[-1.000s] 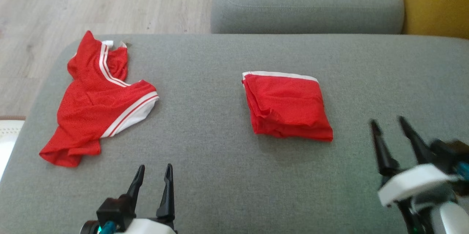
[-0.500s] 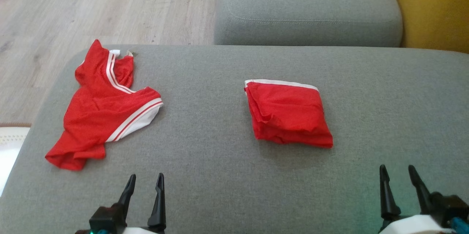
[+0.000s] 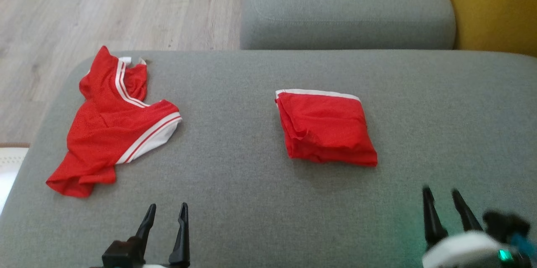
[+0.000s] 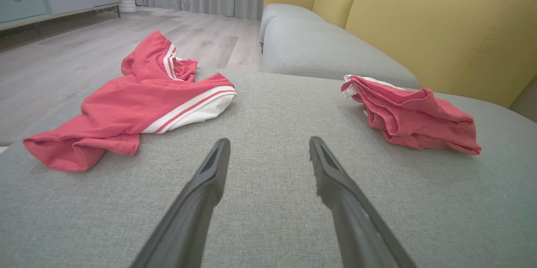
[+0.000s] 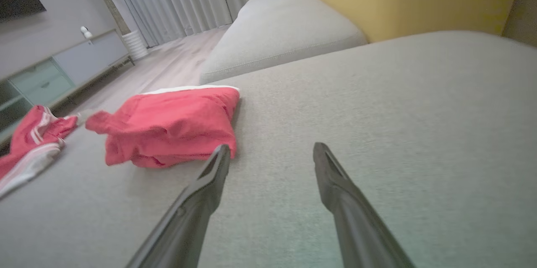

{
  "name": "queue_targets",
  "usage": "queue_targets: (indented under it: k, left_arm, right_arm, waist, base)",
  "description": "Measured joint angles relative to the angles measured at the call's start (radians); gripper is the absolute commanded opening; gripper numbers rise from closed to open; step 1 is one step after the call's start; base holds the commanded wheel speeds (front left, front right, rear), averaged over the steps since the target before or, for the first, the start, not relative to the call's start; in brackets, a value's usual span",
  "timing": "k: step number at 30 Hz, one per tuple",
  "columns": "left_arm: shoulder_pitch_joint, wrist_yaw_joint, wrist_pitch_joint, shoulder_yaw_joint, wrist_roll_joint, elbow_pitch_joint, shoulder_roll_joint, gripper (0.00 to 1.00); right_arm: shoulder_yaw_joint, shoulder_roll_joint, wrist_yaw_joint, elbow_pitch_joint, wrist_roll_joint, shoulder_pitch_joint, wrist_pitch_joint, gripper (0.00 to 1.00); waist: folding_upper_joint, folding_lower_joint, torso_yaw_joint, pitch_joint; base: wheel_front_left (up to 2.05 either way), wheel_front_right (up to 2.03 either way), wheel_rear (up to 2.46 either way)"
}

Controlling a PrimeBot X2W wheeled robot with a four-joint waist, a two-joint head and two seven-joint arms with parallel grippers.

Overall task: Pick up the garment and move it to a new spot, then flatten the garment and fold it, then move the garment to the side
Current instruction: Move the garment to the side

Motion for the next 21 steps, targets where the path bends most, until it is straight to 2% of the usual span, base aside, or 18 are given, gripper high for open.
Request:
queue_targets:
  k: [2,3,8,13,21]
  left_arm:
    - [-0.002,-0.002,0.0,-0.001,0.0,0.0,-0.001,1.0]
    - [-0.003,-0.002,0.0,-0.002,0.0,0.0,-0.001,1.0]
    - [-0.031,-0.01,0.0,-0.006,0.0,0.0,-0.002,1.0]
    - [-0.135,-0.027,0.0,-0.035,-0.003,0.0,-0.003,1.0]
    - [-0.213,-0.018,0.0,-0.076,-0.028,0.011,-0.008,1.0]
  right_arm:
    - [0.025,0.001,0.0,-0.014,0.134,-0.064,0.108,1.0]
    - [0.03,0.001,0.0,-0.024,0.163,-0.098,0.152,1.0]
    - [0.039,-0.003,0.0,-0.044,0.256,-0.313,0.425,1.0]
    - [0.045,-0.036,0.0,0.044,0.302,-0.498,0.656,1.0]
    - [-0.026,-0.061,0.0,0.251,0.279,-0.674,0.78,1.0]
  waist:
    - [0.0,0.0,-0.004,0.016]
    - [0.0,0.0,-0.005,0.023]
    - [0.0,0.0,0.0,0.081]
    - [0.0,0.0,0.02,0.167]
    - [0.0,0.0,0.101,0.267]
  base:
    - [0.0,0.0,0.0]
    - [0.0,0.0,0.0]
    - [0.0,0.0,0.0]
    - [0.0,0.0,0.0]
    - [0.0,0.0,0.0]
